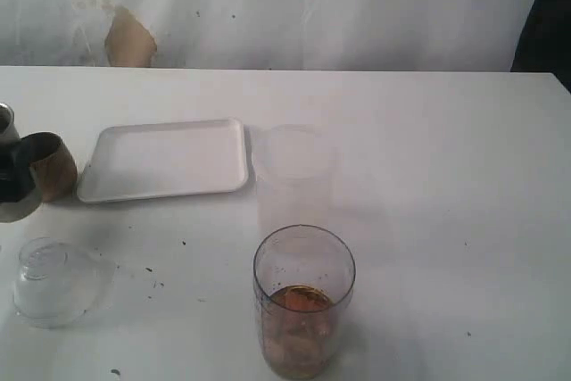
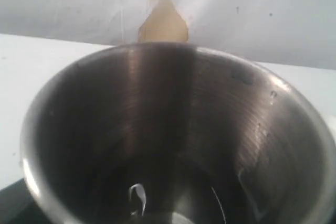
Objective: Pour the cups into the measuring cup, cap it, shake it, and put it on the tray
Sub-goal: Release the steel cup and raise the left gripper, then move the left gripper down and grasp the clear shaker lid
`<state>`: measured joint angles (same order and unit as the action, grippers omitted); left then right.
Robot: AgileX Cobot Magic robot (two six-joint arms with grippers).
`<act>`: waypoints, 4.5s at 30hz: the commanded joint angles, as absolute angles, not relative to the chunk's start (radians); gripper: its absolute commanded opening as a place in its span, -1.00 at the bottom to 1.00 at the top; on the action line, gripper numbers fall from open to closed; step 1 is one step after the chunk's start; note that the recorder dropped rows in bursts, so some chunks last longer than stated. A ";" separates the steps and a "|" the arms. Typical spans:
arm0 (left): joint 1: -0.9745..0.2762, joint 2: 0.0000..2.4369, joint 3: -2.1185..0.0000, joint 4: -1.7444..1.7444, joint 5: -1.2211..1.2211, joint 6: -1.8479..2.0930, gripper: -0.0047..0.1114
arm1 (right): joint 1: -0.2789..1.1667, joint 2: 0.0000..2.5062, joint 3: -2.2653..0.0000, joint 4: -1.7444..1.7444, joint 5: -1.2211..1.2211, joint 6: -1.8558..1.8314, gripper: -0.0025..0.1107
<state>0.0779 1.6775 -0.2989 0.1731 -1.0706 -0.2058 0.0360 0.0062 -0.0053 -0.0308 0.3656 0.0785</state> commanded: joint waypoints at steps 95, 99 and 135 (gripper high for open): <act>0.079 1.408 0.000 0.379 -1.112 -0.481 0.84 | 0.039 0.000 0.000 -0.038 0.351 0.082 -0.94; 0.079 1.311 0.000 0.436 -1.124 -0.635 0.60 | 0.039 0.000 0.000 -0.038 0.351 0.082 -0.94; 0.077 1.007 -0.868 1.744 -0.084 -1.746 -0.92 | 0.039 0.000 0.000 -0.038 0.351 0.082 -0.94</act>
<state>0.0795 0.9880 -0.8495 1.7477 -0.1721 -1.8573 0.0360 0.0062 -0.0053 -0.0308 0.3656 0.0785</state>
